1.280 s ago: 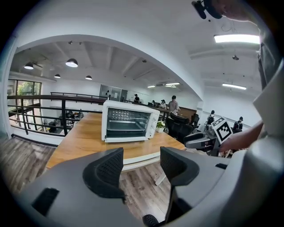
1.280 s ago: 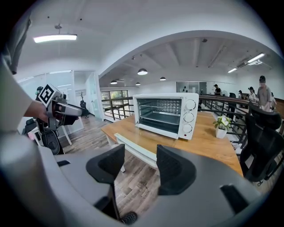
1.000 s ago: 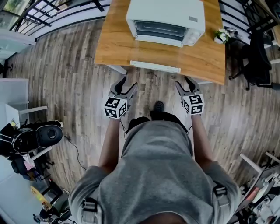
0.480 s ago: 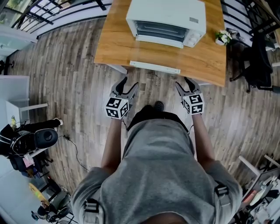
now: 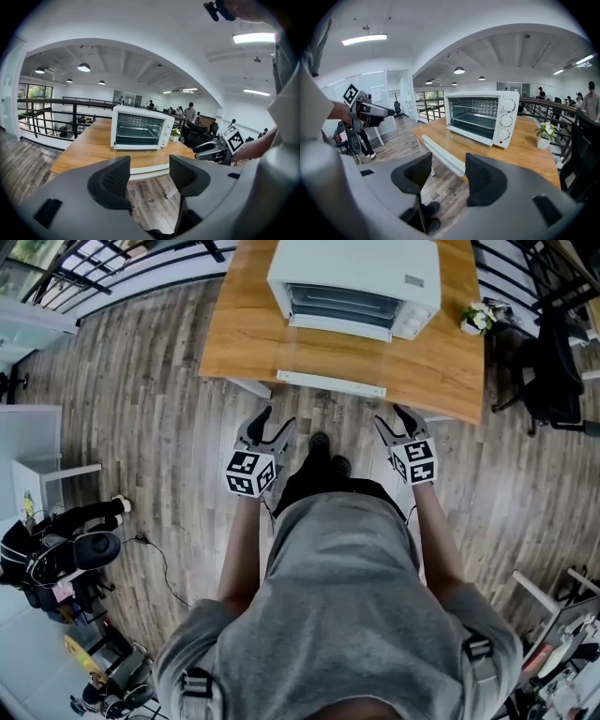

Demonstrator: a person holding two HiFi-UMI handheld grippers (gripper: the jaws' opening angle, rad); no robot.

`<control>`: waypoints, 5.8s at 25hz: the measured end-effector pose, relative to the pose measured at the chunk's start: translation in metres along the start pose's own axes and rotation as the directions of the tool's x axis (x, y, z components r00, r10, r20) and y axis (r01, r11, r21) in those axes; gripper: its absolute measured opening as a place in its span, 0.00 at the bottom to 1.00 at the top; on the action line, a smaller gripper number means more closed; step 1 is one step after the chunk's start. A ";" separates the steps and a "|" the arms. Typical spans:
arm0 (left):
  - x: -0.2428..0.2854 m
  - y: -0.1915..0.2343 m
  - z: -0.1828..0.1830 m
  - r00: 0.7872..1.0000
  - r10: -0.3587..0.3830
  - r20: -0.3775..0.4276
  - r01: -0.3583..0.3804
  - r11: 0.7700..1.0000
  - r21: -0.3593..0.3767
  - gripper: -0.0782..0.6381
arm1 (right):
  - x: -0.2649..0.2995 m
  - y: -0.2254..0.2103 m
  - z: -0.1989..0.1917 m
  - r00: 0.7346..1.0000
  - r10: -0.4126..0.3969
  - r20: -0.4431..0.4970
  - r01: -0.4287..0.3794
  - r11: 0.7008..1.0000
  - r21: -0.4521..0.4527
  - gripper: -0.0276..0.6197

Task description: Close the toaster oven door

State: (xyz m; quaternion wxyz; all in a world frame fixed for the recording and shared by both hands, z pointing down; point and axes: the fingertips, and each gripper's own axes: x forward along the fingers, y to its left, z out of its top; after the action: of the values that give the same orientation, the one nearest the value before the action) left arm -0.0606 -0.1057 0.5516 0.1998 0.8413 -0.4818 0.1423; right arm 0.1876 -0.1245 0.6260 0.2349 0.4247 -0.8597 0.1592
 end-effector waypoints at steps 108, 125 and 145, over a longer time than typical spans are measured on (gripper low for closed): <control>0.185 0.125 -0.117 0.886 -0.265 -0.381 0.262 0.963 -0.060 0.46 | 0.143 -0.060 -0.090 0.965 -0.106 -0.239 0.162 0.960 0.227 0.33; 0.174 0.121 -0.085 0.895 -0.297 -0.333 0.296 0.954 -0.053 0.40 | 0.126 -0.060 -0.059 0.973 -0.123 -0.193 0.177 0.940 0.290 0.30; 0.163 0.117 -0.039 0.930 -0.309 -0.200 0.302 0.951 -0.067 0.27 | 0.108 -0.060 -0.013 0.980 -0.175 -0.096 0.197 0.925 0.325 0.21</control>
State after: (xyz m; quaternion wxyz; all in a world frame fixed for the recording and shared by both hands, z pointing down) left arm -0.0834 -0.2634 0.6799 0.2834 0.8828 -0.3238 0.1883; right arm 0.1824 -0.2246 0.6996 0.2020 0.5324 -0.7681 0.2929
